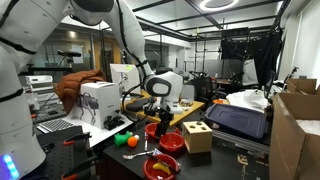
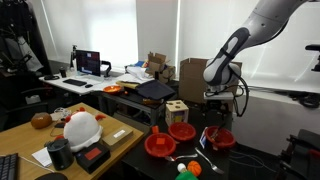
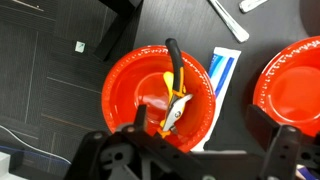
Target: Pick up the scissors from the bowl and put it on the table
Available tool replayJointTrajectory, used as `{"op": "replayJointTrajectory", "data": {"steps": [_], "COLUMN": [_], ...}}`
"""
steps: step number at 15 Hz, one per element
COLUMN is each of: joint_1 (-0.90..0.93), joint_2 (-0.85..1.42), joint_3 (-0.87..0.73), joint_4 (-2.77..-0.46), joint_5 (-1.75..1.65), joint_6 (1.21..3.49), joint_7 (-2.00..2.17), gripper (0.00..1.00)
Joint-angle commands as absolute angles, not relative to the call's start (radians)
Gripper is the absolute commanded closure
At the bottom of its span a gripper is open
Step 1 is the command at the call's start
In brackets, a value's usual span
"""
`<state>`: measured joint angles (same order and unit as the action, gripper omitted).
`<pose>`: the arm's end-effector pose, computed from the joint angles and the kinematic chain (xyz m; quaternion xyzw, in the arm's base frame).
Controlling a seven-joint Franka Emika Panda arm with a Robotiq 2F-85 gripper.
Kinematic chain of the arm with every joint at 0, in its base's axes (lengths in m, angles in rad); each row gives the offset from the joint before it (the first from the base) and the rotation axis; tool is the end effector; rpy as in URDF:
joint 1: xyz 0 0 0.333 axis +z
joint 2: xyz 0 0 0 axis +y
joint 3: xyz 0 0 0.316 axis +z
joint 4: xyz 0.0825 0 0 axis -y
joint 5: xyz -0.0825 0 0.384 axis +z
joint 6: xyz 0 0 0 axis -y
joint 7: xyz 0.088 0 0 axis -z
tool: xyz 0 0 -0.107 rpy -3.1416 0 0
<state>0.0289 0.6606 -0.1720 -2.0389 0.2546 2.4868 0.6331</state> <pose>0.5569 -0.0857 0.1023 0.8808 -0.4634 -0.0964 0.0108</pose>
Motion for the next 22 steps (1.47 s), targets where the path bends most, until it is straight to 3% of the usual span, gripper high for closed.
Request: {"op": "replayJointTrajectory", "data": {"steps": [1, 13, 22], "joint_1": [0.013, -0.077, -0.079], "joint_2": [0.620, 0.725, 0.717], "joint_3": [-0.164, -0.056, -0.093], "joint_4": [-2.114, -2.132, -2.225], "joint_5": [0.294, 0.603, 0.744], "joint_6": [2.531, 2.616, 2.728], "joint_7": [0.662, 0.669, 0.667], "gripper": [0.00, 0.00, 0.00]}}
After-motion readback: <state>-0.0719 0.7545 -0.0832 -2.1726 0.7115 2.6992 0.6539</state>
